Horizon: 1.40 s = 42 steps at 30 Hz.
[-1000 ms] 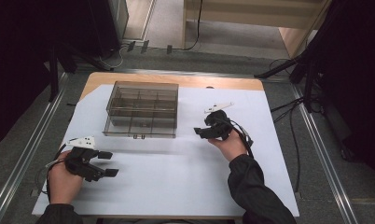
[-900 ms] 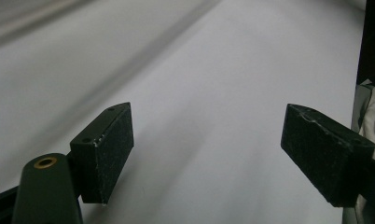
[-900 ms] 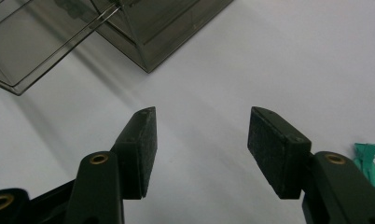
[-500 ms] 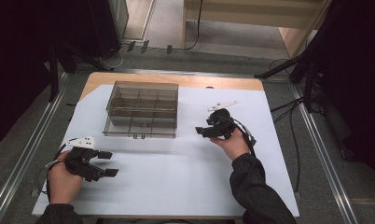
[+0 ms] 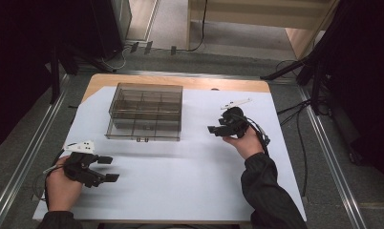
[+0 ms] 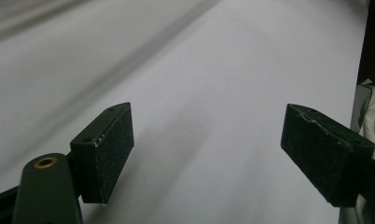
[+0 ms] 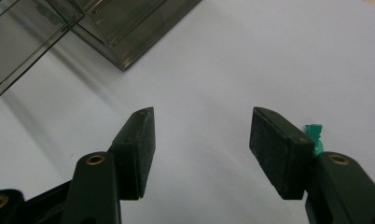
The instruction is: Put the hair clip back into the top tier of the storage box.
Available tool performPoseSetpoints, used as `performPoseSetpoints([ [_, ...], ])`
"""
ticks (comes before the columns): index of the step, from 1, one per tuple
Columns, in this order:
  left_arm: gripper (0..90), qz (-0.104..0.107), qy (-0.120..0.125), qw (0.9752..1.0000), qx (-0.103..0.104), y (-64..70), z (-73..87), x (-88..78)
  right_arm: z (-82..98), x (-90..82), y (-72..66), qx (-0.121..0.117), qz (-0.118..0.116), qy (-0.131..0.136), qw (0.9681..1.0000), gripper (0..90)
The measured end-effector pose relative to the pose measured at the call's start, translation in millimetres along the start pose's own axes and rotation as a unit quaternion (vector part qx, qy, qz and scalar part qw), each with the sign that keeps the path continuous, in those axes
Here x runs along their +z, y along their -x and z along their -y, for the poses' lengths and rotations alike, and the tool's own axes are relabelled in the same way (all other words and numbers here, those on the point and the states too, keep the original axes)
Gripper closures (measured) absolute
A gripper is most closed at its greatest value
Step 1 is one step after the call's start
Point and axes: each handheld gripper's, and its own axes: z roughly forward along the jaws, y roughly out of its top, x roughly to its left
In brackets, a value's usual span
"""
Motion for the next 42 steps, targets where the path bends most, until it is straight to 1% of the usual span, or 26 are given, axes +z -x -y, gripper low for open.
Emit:
performPoseSetpoints([
  [1, 18.1, -0.003, 0.000, 1.0000, -0.001, 0.6, 0.6, -0.4, -0.3, 0.0, 1.6, -0.003, 0.000, 0.004, 1.0000, 42.2],
  [2, 18.1, -0.002, 0.000, 1.0000, 0.000, 0.4, 1.0, -0.9, -0.7, -1.0, 1.9, 0.005, -0.001, -0.002, 1.0000, 42.3],
  [7, 18.1, -0.005, 0.003, 1.0000, -0.004, 1.6, 4.0, -3.3, -2.4, -2.4, 6.9, 0.006, 0.004, -0.008, 0.9999, 42.9],
  [8, 18.1, -0.006, 0.003, 1.0000, -0.004, 1.7, 4.3, -3.5, -2.6, -2.3, 8.8, 0.002, 0.003, -0.008, 1.0000, 43.0],
  [12, 18.2, -0.006, 0.001, 1.0000, -0.004, 1.9, 5.4, -4.2, -3.5, -2.0, 11.0, 0.010, 0.009, -0.025, 0.9996, 42.8],
  [14, 18.1, -0.006, 0.003, 1.0000, -0.005, 2.3, 5.9, -4.4, -4.2, -1.6, 11.0, 0.003, 0.013, -0.032, 0.9994, 42.8],
  [16, 18.1, -0.008, 0.003, 0.9999, -0.006, 2.7, 6.2, -4.7, -4.4, -1.3, 11.0, 0.002, 0.013, -0.034, 0.9993, 42.8],
  [17, 18.1, -0.008, 0.003, 0.9999, -0.007, 2.7, 6.5, -4.9, -4.9, -1.4, 11.4, 0.004, 0.017, -0.045, 0.9988, 42.9],
  [19, 18.1, -0.009, 0.002, 0.9999, -0.007, 2.8, 6.9, -5.1, -5.0, -1.3, 12.6, -0.002, 0.024, -0.051, 0.9984, 42.8],
  [21, 18.1, -0.009, 0.002, 0.9999, -0.006, 2.7, 7.0, -5.1, -4.9, -1.5, 13.9, -0.004, 0.027, -0.055, 0.9981, 42.9],
  [26, 18.1, -0.007, 0.002, 1.0000, -0.006, 2.3, 7.0, -5.0, -3.1, -1.1, 20.8, -0.004, 0.032, -0.072, 0.9969, 42.8],
  [27, 18.2, -0.007, 0.002, 1.0000, -0.006, 2.4, 6.9, -4.9, -2.7, -0.7, 21.5, 0.000, 0.031, -0.073, 0.9968, 42.9],
  [32, 18.2, -0.008, -0.001, 1.0000, -0.003, 2.3, 6.1, -3.5, -0.2, 1.6, 29.2, 0.006, 0.038, -0.085, 0.9957, 43.4],
  [35, 18.1, -0.010, -0.001, 1.0000, -0.001, 2.8, 5.7, -3.5, 1.0, 3.4, 31.4, 0.010, 0.038, -0.091, 0.9950, 43.7],
  [38, 18.1, -0.007, 0.001, 1.0000, 0.003, 3.2, 5.2, -4.1, 3.4, 8.9, 37.0, 0.014, 0.039, -0.101, 0.9940, 44.6],
  [39, 18.1, -0.010, 0.000, 0.9999, 0.003, 3.1, 5.3, -3.9, 3.9, 9.5, 38.0, 0.015, 0.042, -0.104, 0.9936, 44.5],
  [42, 18.1, -0.008, 0.000, 1.0000, 0.003, 2.6, 5.1, -3.1, 5.6, 11.0, 42.4, 0.016, 0.054, -0.110, 0.9923, 44.6],
])
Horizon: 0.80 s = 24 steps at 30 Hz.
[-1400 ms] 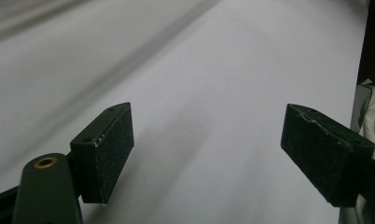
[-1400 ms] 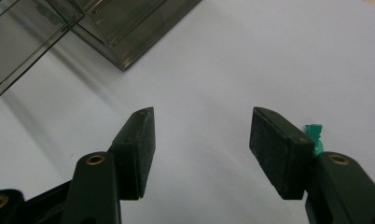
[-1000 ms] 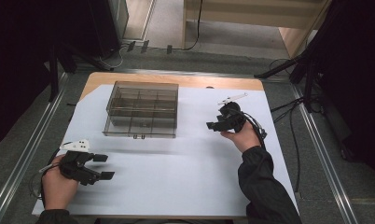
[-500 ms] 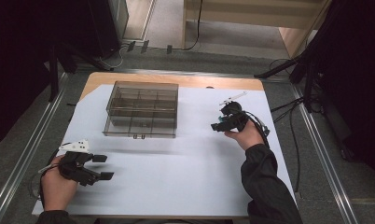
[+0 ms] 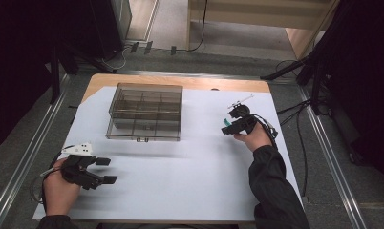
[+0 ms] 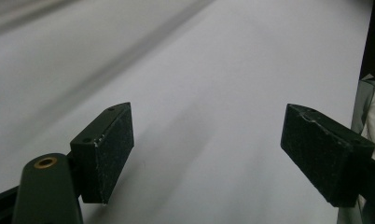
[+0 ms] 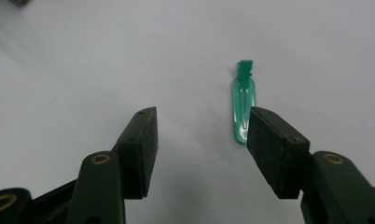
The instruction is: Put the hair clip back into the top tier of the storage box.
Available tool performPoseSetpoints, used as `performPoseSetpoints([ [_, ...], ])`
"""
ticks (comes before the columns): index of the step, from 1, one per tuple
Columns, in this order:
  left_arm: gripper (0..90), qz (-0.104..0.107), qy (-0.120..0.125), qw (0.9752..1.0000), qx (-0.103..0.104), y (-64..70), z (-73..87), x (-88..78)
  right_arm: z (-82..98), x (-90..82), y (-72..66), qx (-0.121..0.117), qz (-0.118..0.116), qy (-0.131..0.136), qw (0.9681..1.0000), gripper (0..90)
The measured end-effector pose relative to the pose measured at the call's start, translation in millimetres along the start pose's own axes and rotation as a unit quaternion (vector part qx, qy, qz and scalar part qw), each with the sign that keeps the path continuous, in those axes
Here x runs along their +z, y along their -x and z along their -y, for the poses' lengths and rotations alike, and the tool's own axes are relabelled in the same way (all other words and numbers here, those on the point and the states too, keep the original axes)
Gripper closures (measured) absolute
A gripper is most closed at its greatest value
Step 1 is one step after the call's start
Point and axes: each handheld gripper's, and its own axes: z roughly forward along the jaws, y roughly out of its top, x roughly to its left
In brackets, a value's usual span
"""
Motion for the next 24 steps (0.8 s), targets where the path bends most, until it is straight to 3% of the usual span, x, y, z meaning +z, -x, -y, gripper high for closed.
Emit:
performPoseSetpoints([
  [14, 18.1, 0.004, -0.005, 1.0000, -0.001, 0.3, -0.9, 2.4, 1.2, 9.3, 16.7, 0.025, 0.013, -0.018, 0.9995, 45.5],
  [24, 18.1, 0.003, -0.006, 1.0000, -0.001, -0.1, -0.9, 2.4, -3.8, 17.9, 19.2, 0.009, 0.037, -0.043, 0.9983, 50.8],
])
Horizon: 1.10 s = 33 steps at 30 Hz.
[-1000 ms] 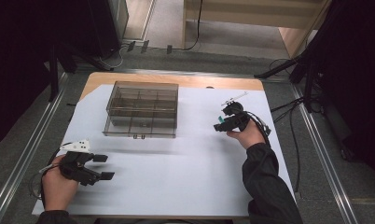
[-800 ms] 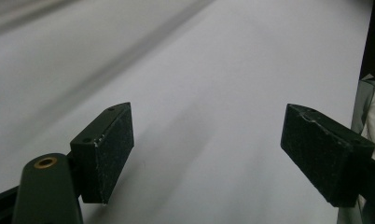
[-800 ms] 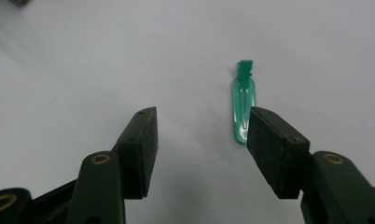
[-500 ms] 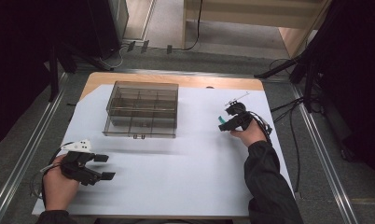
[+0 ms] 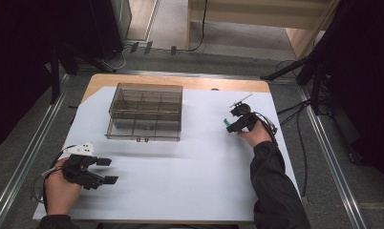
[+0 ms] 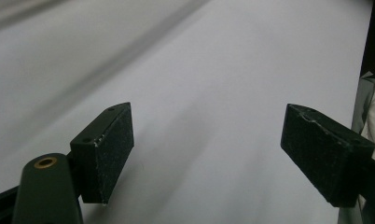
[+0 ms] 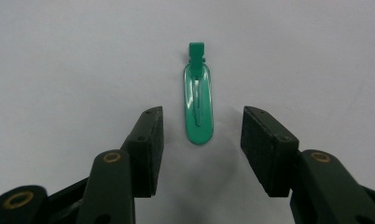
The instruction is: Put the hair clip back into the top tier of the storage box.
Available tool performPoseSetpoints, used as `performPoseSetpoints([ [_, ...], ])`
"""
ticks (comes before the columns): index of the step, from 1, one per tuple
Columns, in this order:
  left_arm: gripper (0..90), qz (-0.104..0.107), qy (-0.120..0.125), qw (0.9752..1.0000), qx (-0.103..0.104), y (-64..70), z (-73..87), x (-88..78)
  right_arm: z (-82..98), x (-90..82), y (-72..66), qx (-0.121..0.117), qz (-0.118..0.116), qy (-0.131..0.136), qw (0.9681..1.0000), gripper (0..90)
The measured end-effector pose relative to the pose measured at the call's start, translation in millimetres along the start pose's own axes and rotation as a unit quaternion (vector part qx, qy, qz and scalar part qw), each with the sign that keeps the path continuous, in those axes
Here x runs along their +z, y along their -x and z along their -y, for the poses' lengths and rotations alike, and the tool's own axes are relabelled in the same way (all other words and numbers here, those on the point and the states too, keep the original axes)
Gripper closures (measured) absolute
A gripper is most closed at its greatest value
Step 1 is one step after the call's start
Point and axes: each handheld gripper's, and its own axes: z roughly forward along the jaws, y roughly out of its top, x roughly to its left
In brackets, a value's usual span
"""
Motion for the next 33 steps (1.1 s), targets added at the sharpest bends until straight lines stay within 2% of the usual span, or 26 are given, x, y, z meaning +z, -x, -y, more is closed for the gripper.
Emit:
performPoseSetpoints([
  [7, 18.1, 0.001, 0.001, 1.0000, 0.000, 0.1, 0.3, -0.5, -6.2, 4.3, 0.7, -0.003, 0.002, -0.011, 0.9999, 51.8],
  [16, 18.1, 0.003, -0.001, 1.0000, -0.001, -0.4, -0.5, 0.9, -21.1, 7.3, 2.7, -0.014, -0.005, -0.058, 0.9982, 54.3],
  [20, 18.1, 0.002, -0.003, 1.0000, -0.001, -0.2, -0.7, 1.2, -25.2, 8.5, 2.4, -0.021, -0.004, -0.068, 0.9975, 56.6],
  [23, 18.1, 0.007, -0.001, 1.0000, 0.000, 0.0, -1.3, 2.1, -30.8, 9.6, 2.4, -0.010, -0.001, -0.086, 0.9962, 60.1],
  [27, 18.1, 0.004, -0.003, 1.0000, 0.001, 0.6, -1.6, 2.6, -33.0, 9.7, 2.8, 0.001, 0.000, -0.092, 0.9957, 64.4],
  [30, 18.1, 0.005, -0.001, 1.0000, 0.000, 0.4, -1.4, 2.3, -32.4, 9.7, 6.8, 0.005, 0.000, -0.082, 0.9966, 74.3],
  [33, 18.1, 0.006, 0.000, 1.0000, 0.000, -0.3, -1.1, 1.9, -32.3, 9.5, 8.5, 0.014, 0.000, -0.081, 0.9966, 76.5],
])
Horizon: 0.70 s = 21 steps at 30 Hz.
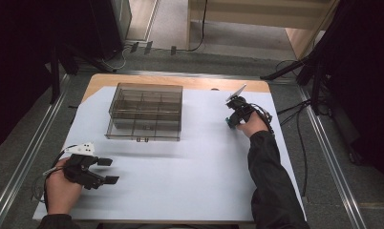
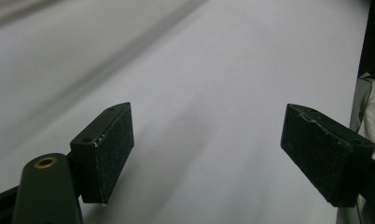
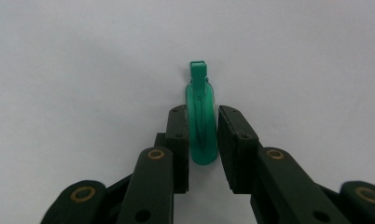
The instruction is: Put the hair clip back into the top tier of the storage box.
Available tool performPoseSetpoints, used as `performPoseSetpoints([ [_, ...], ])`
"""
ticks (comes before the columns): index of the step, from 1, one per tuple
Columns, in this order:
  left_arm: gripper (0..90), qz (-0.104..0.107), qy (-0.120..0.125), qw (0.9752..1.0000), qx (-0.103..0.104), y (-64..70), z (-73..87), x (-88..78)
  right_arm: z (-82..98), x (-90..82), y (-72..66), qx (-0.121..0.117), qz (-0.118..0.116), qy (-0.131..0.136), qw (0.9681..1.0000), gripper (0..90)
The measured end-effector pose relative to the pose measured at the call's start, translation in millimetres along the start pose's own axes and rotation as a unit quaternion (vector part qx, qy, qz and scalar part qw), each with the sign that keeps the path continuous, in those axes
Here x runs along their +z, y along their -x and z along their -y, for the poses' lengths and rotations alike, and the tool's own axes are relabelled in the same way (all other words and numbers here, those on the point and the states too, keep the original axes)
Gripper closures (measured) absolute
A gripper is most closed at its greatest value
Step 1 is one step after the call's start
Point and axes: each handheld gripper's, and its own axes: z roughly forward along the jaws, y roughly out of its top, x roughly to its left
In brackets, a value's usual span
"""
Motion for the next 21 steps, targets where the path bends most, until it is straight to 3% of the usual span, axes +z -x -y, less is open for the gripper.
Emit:
performPoseSetpoints([
  [4, 18.1, -0.001, -0.001, 1.0000, 0.001, 0.0, 0.1, -1.0, 0.2, 0.1, -0.2, 0.003, 0.001, 0.002, 1.0000, 77.3],
  [11, 18.1, 0.001, -0.001, 1.0000, 0.002, -0.1, -0.2, -0.1, 6.7, -0.2, 5.3, 0.007, -0.018, 0.024, 0.9995, 77.4],
  [21, 18.1, -0.002, 0.003, 1.0000, -0.001, -0.2, 0.6, -1.5, 6.6, -1.9, 3.9, -0.003, -0.013, 0.024, 0.9996, 77.4],
])
